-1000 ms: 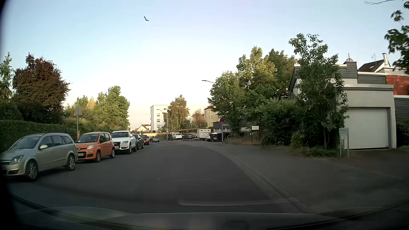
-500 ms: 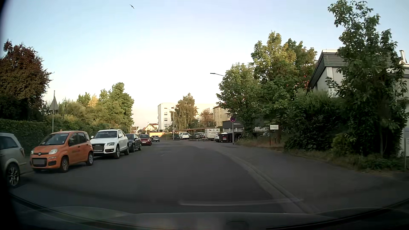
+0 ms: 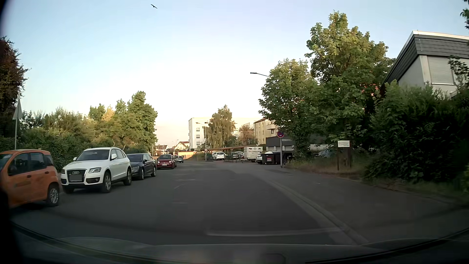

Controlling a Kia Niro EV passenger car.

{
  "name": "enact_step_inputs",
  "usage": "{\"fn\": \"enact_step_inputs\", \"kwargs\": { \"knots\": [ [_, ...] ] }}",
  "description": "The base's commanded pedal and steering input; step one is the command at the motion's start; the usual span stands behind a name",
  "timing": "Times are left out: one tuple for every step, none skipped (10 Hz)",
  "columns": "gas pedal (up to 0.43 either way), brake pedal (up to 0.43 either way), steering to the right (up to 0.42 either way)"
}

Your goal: Follow the waypoints while adhering to traffic rules and regulations

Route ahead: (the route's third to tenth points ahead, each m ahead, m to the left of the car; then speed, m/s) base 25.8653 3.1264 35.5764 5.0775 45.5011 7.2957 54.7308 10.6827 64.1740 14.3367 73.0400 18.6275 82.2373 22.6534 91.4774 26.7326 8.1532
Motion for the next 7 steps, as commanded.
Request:
{"fn": "enact_step_inputs", "kwargs": {
  "knots": [
    [0.020,0.030,-0.032],
    [0.020,0.030,-0.031],
    [0.020,0.030,-0.031],
    [0.020,0.030,-0.029],
    [0.020,0.030,-0.027],
    [0.020,0.030,-0.026],
    [0.020,0.030,-0.026]
  ]
}}
